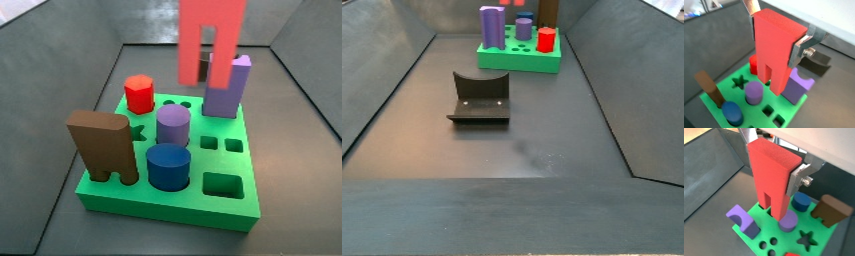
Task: Pick up the double-square object. Move up. Move to above the board. Insert the double-square object.
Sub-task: Insert the double-square object.
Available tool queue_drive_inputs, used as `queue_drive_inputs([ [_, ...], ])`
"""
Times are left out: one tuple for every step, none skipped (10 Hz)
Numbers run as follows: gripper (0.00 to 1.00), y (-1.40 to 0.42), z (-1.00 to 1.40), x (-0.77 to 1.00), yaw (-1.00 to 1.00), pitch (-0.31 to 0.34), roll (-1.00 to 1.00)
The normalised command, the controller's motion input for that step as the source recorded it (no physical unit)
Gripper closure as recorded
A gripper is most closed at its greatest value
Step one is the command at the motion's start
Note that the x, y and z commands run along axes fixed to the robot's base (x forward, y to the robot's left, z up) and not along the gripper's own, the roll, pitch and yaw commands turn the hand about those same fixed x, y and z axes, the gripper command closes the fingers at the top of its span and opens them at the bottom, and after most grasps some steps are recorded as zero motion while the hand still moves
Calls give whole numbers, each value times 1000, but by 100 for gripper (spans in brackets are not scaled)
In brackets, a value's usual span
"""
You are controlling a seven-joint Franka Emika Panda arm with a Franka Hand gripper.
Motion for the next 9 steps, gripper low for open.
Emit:
queue_drive_inputs([
  [100, -69, -474, 260, -3, -60, 0],
  [100, 0, -471, 294, 0, -61, -3],
  [100, -49, -506, 351, 34, -9, 0],
  [100, 0, -489, 374, 43, 0, -16],
  [100, -23, -489, 346, 29, 0, -10],
  [100, -120, -434, 297, 37, 0, 26],
  [100, -186, -443, 180, 17, 40, 190],
  [100, -231, -397, 129, 0, 50, 186],
  [100, -226, -340, 77, 14, 16, 160],
])
